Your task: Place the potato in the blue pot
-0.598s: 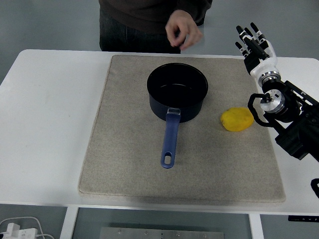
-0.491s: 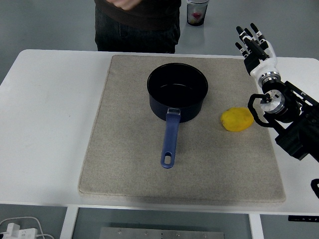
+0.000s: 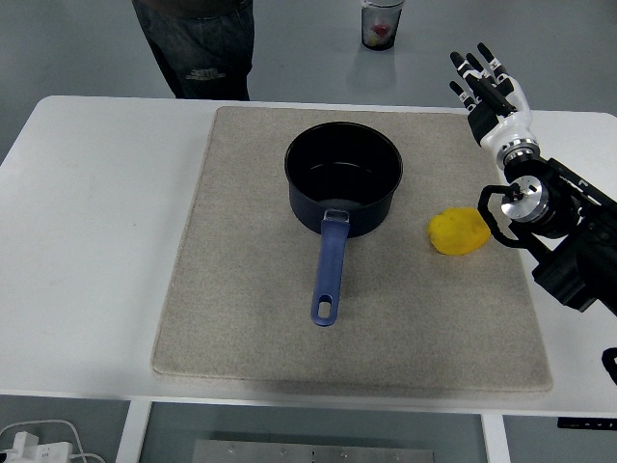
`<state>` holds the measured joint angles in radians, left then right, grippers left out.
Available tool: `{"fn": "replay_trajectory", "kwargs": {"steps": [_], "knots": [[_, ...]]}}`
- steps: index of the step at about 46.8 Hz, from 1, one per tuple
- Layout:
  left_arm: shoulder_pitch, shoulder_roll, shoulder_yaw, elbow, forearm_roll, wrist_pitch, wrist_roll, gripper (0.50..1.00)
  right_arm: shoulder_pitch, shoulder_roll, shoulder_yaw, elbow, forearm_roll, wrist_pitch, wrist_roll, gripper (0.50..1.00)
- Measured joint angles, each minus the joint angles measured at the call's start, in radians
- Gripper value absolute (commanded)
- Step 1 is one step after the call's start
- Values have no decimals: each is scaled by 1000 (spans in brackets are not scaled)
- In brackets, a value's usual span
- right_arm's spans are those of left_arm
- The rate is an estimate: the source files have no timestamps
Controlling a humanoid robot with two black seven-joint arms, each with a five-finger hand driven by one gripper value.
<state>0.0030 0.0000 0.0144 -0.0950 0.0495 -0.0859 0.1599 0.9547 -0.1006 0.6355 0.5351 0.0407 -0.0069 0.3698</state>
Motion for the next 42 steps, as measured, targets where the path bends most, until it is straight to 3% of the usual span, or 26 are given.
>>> {"fn": "replay_trajectory", "kwargs": {"steps": [8,16,32,42], "knots": [[0,0,-1,2,0,0,0,996,-2,-7,-19,30,-62,2,7,930],[0,0,-1,6,0,0,0,996,-7,-67,-156,78,-123,1,9,930],[0,0,1,4,-1,0,1,996,-14,-326,-352,266,-170,28,21,930],[0,0,1,1,0,0,1,996,-53,-477,-367,371,-173,57,27,930]]}}
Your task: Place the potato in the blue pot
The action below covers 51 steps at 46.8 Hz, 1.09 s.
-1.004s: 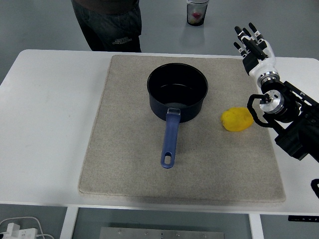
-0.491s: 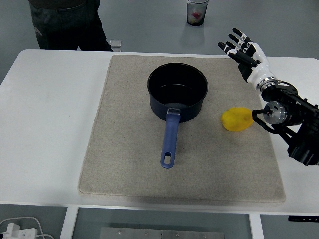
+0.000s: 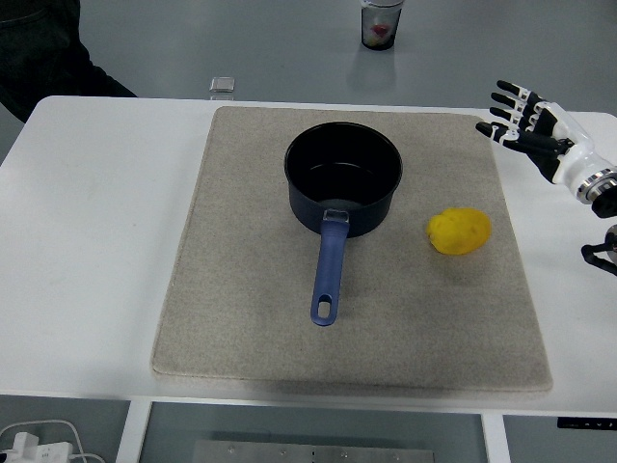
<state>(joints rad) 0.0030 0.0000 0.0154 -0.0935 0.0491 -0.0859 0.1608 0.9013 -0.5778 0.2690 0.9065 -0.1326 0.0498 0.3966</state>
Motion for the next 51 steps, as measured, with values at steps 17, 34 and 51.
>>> {"fn": "replay_trajectory", "kwargs": {"steps": [17,34,51], "knots": [[0,0,0,1,0,0,0,996,-98,-154,0,190,-120,11,67,930],[0,0,0,0,0,0,0,996,-164,-236,-5,327,-292,-21,133,928],[0,0,0,0,0,0,0,996,-183,-210,-26,335,-416,-110,178,928]]}}
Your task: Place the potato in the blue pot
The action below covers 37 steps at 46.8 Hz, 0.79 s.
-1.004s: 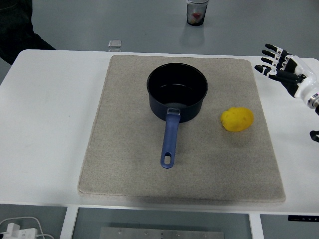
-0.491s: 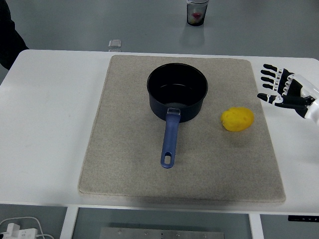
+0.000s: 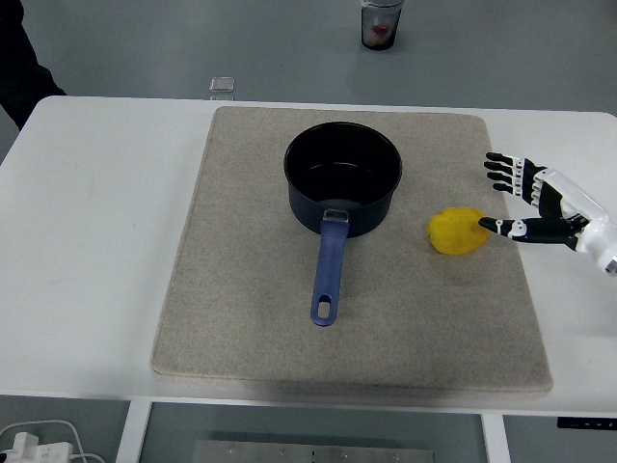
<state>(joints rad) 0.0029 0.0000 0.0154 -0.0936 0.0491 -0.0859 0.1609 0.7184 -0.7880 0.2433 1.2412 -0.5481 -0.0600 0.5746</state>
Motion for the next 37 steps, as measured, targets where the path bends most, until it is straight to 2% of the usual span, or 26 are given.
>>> {"fn": "replay_trajectory", "kwargs": {"steps": [20,37], "knots": [[-1,0,0,0,0,0,0,996,17,8,-79,-3,-102,-26,22,928],[0,0,-1,1,0,1,0,996,71,77,-141,-52,-104,-51,22,928]]}}
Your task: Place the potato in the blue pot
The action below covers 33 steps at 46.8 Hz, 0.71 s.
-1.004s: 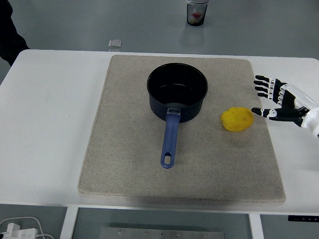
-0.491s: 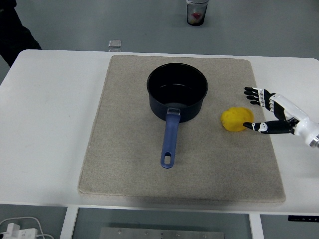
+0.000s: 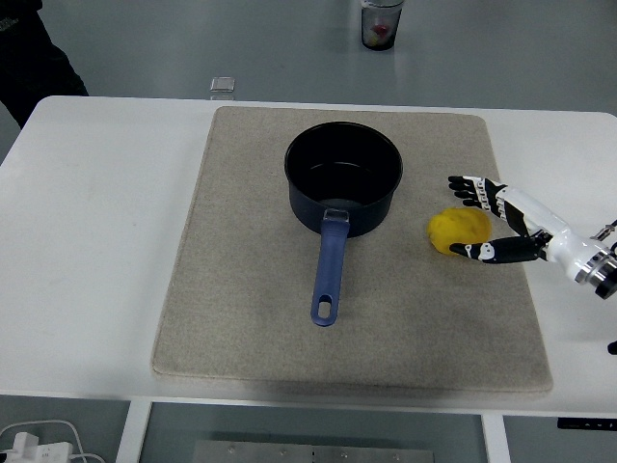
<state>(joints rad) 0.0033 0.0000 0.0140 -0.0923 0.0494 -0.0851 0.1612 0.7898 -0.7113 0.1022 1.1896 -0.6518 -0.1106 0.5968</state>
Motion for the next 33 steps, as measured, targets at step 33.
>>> {"fn": "replay_trajectory", "kwargs": {"steps": [33], "knots": [[0,0,1,6,0,1,0,996,29,76,-56,-79,-36,-73,0,887]]}}
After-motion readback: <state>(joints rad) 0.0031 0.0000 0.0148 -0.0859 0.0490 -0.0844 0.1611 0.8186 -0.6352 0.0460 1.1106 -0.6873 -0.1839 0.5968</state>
